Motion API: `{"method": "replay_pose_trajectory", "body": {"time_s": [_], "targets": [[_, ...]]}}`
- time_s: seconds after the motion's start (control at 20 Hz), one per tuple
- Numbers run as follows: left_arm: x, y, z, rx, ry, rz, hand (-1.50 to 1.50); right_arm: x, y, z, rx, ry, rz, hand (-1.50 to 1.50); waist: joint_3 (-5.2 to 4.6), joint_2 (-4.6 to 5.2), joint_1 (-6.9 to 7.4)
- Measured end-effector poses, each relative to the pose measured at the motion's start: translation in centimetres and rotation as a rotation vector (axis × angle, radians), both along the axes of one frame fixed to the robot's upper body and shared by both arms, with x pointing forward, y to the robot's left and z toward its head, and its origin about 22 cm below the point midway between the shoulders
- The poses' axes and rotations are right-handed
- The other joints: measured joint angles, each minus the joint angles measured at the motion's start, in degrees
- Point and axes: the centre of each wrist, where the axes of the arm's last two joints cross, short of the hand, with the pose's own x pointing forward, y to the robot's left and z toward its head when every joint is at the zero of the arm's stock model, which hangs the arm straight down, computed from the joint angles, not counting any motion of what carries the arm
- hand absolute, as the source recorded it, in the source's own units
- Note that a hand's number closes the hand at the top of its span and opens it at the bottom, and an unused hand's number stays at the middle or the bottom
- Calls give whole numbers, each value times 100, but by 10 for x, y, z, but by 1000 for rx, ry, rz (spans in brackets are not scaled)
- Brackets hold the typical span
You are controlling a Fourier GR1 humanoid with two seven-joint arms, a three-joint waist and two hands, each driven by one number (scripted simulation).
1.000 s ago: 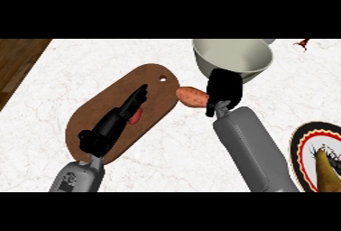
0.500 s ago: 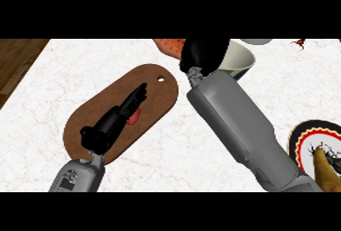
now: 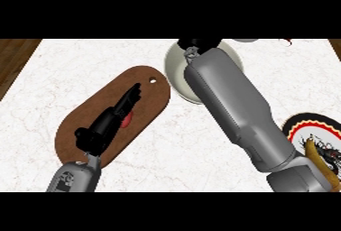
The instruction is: Pick the sweet potato from the plate and place it in the bowl
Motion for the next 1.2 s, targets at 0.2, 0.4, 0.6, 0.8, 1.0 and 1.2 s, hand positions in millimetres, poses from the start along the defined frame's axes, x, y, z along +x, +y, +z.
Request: {"method": "replay_pose_trajectory", "body": {"time_s": [0.2, 0.4, 0.6, 0.8, 1.0, 1.2], "targets": [[1, 6, 1, 1, 5, 16, 0, 14, -13, -14, -79, -7, -63, 150, 2, -11, -104], [-3, 7, 6, -1, 3, 26, 0, 27, -37, -29, -140, -27, -116, 150, 4, -13, -134], [-4, 12, 6, -1, 0, 34, 0, 37, -58, -45, -116, 42, -161, 150, 7, -9, -157], [-5, 12, 5, -3, 5, 32, 0, 42, -80, -59, 49, 181, -197, -150, 12, -3, -178], [-8, 11, 0, -2, 3, 32, 0, 45, -102, -70, 198, 230, -165, -150, 13, -3, -189], [-8, 10, 2, -2, 2, 29, 0, 46, -117, -75, 249, 173, -102, -150, 13, -4, -181]]}}
